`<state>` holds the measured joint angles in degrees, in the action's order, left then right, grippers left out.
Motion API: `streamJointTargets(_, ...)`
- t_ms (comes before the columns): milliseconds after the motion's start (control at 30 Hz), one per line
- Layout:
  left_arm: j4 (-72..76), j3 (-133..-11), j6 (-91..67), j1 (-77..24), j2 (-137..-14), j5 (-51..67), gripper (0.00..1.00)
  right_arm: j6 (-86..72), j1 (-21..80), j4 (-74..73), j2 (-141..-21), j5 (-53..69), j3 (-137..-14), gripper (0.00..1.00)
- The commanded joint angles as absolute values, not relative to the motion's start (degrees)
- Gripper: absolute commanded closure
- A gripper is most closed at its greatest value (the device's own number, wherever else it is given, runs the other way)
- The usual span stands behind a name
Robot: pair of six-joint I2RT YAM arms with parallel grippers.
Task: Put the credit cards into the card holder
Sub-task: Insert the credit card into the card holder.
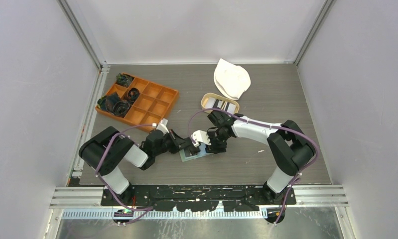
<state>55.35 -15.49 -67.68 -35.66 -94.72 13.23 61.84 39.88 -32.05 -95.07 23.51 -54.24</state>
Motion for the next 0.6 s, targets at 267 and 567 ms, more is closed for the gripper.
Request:
streamJointTargets(267,64.6,-14.9,-70.6,-36.6,-99.8,12.9,1.00,62.9,41.0,-33.1,-97.0,23.5,-55.9,0.48)
streamJointTargets(567,50.9,-17.0,-73.0,-36.7,-96.4,15.3,1.00,62.9,41.3,-33.2,-97.0,23.2,-56.0,0.48)
